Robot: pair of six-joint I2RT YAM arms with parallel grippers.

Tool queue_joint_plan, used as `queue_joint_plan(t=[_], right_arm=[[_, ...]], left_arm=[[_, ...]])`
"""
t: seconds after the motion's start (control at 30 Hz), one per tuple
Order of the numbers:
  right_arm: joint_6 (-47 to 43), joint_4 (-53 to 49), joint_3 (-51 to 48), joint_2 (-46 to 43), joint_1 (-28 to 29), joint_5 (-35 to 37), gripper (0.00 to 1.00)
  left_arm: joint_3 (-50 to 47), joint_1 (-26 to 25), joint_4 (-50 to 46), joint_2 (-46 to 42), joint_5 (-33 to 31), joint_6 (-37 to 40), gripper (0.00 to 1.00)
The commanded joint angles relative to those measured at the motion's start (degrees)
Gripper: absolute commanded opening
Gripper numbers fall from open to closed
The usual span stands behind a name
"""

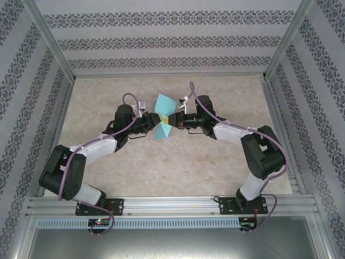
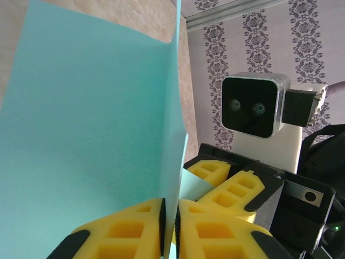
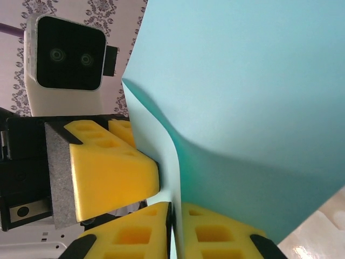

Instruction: Fold a paper plane with a square sheet of paper (pick it up from the middle)

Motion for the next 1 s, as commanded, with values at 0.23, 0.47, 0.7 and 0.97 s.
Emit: queue_joint_plan(t=[0.23, 0.47, 0.7, 0.97], right_arm=[[-1.9, -0.3, -2.7, -2.8, -2.2, 1.2, 0.3], [-0.9, 1.4, -7.0, -5.5, -2.1, 2.8, 0.53], [6.6, 11.2, -10.4, -3.6, -0.7, 3.3, 0.65], [13.8, 21.3, -11.3, -1.8, 1.0, 2.4, 0.63]], left_arm=[[2.2, -0.5, -2.8, 0.2, -0.2, 3.0, 0.1], [2.4, -0.5, -1.3, 0.8, -0.8, 1.6, 0.09], [1.7, -0.5, 2.0, 1.3, -1.2, -1.7, 0.09], [1.1, -0.5, 3.4, 2.1, -1.6, -2.5, 0.09]])
